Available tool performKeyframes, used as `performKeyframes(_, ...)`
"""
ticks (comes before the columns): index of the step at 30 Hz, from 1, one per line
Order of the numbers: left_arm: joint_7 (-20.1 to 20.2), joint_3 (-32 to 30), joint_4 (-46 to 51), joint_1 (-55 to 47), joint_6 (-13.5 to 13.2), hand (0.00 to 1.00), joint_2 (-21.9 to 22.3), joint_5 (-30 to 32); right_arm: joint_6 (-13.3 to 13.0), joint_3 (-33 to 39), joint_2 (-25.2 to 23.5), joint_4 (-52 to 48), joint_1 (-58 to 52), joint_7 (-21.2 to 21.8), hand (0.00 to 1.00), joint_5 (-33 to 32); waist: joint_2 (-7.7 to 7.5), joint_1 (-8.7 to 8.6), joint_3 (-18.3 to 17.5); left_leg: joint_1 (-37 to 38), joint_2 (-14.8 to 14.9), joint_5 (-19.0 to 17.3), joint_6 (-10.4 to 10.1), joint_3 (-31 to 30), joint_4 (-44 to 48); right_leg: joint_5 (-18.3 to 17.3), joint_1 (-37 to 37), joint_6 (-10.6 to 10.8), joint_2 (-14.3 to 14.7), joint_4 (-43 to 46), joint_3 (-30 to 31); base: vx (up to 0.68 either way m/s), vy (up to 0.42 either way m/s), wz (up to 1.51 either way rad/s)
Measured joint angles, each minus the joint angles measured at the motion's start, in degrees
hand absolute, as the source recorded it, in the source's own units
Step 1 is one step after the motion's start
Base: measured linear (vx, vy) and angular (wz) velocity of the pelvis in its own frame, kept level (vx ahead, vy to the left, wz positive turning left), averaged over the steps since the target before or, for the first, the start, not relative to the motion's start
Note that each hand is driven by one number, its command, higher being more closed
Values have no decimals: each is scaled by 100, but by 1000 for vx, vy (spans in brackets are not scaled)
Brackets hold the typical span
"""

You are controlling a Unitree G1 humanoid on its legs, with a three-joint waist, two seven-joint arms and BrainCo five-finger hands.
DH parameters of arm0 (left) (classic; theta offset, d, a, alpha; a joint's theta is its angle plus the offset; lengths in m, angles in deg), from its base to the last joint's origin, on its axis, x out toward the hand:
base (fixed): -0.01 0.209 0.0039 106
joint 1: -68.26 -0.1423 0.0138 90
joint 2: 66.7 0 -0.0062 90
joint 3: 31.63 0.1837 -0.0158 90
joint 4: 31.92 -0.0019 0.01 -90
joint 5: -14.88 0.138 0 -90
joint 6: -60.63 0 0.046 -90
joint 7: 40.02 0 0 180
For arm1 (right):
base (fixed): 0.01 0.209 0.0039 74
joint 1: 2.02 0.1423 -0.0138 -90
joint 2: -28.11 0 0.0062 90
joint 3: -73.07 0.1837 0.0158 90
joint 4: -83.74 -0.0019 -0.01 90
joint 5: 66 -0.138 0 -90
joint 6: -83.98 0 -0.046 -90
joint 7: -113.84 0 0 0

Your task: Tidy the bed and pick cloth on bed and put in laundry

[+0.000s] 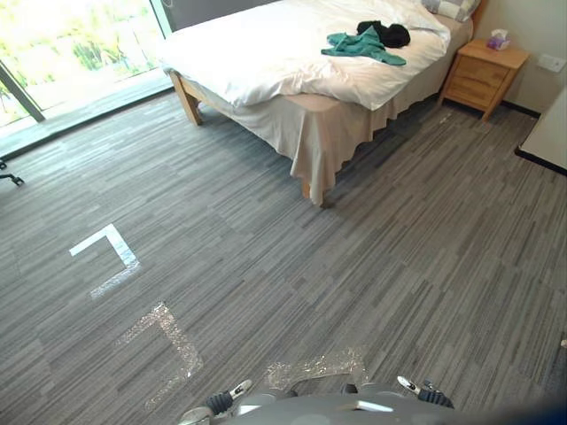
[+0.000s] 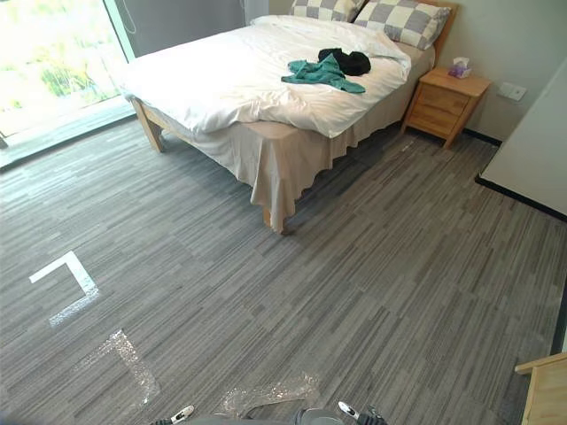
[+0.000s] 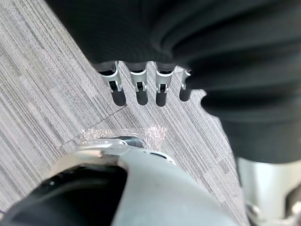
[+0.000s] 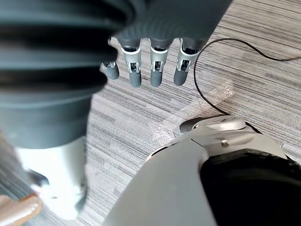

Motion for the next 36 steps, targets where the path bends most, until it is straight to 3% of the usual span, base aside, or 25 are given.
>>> performKeyframes(7,28,89,-1,21,-95,0,-44,27,-33,103,-62,0,29,9,0,1,-55,2,48,124,-7,-67,-111,46,-132,-8,121,22,-2,-163,-107,32,17,-1)
performKeyframes(15,33,102,-1,52,51,0,-65,85,-53,111,-75,-1,43,13,0,1,-83,-5,69,171,-3,-103,-224,141,-149,-68,141,134,-9,-157,-125,11,1,-1)
performKeyframes(33,38,259,-1,82,52,0,-140,99,-83,94,-108,-2,109,56,0,-19,-141,-27,134,230,-3,-127,-263,325,-228,-58,97,131,6,-178,-13,-6,-4,-4)
performKeyframes(36,82,316,-7,217,63,0,-173,208,-93,95,-105,-37,177,48,0,-70,-165,-17,274,171,7,-166,-283,486,-89,-370,-404,221,-91,767,-36,-40,-1,-20)
